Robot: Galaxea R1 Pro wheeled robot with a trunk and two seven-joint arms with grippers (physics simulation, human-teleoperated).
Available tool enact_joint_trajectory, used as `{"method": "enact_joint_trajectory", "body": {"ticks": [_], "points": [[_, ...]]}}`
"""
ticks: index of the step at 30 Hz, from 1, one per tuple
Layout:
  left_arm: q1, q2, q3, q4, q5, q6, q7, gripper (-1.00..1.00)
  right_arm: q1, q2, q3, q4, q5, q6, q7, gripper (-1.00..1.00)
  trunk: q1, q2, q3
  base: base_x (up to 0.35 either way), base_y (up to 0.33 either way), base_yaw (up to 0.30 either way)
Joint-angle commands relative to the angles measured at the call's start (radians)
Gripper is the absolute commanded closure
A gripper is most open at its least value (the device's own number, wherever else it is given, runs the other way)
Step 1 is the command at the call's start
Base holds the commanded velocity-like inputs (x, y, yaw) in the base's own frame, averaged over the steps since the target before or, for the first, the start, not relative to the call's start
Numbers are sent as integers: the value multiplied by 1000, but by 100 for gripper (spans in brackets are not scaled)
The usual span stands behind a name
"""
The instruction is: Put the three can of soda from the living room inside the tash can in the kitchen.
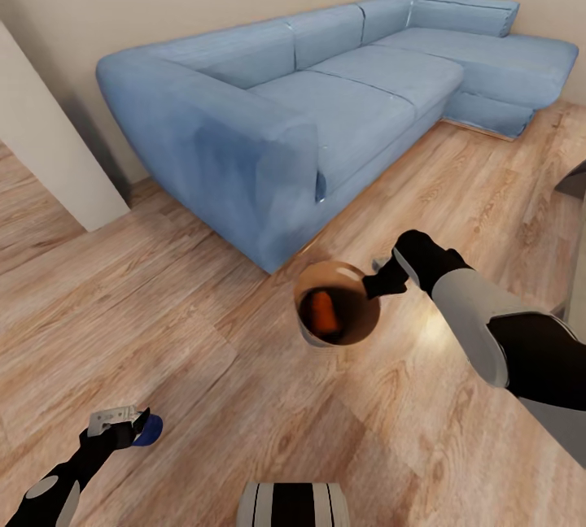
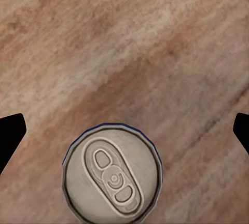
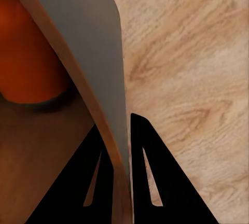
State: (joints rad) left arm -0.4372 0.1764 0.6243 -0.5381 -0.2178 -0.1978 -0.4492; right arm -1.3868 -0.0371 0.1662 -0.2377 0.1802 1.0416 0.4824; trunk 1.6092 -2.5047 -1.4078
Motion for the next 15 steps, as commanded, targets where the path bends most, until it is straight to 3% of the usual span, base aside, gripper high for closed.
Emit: {"method": "enact_joint_trajectory", "body": {"ticks": [1,12,15], "points": [[0,0,0,0,0,0,0,-100,-2,0,-9,0,-28,6,5,100,0,0,0,0,0,0],[0,0,0,0,-2,0,0,-100,-14,1,-14,1,-28,6,1,100,5,-3,-42,0,0,0],[0,0,0,0,0,0,0,-100,-14,2,-14,1,-28,6,1,100,5,-3,-42,0,0,0]]}}
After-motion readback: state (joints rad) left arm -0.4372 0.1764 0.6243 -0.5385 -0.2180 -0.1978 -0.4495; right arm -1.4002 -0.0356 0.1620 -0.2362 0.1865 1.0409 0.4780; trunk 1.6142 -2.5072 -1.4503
